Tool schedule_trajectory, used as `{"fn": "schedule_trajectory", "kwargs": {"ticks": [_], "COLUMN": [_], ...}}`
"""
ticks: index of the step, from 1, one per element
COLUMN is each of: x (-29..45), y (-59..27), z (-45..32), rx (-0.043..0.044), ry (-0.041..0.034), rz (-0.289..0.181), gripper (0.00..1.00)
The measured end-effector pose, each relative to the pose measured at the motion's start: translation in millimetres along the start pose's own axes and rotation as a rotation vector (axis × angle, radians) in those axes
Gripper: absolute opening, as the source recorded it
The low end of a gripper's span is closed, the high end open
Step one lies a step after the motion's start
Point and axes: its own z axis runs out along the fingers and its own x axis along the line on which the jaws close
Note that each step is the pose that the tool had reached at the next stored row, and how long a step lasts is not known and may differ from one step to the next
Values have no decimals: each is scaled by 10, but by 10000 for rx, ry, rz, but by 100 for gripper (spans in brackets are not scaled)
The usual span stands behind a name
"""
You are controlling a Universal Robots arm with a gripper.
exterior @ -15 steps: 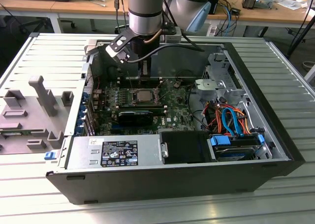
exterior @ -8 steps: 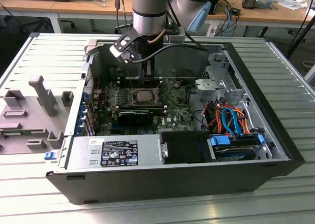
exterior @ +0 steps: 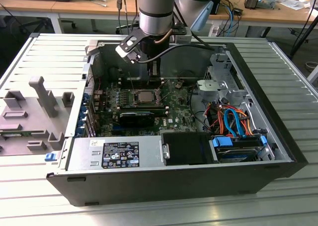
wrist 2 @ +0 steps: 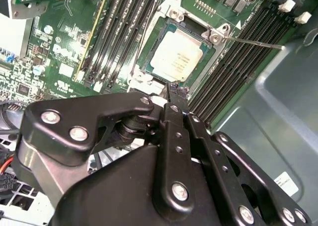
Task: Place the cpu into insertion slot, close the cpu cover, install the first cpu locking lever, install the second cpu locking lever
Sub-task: 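Close the cpu cover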
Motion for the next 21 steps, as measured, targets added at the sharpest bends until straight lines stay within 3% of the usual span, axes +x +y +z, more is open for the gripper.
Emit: {"fn": "schedule_trajectory", "kwargs": {"ticks": [2, 13, 15, 21], "x": [0, 2, 3, 4], "y": [7, 71, 94, 178], "z": [-20, -369, -451, -554], "rx": [0, 48, 78, 213], "ry": [0, 0, -1, -1], "rz": [1, 0, 1, 1], "gripper": [11, 11, 11, 11]}}
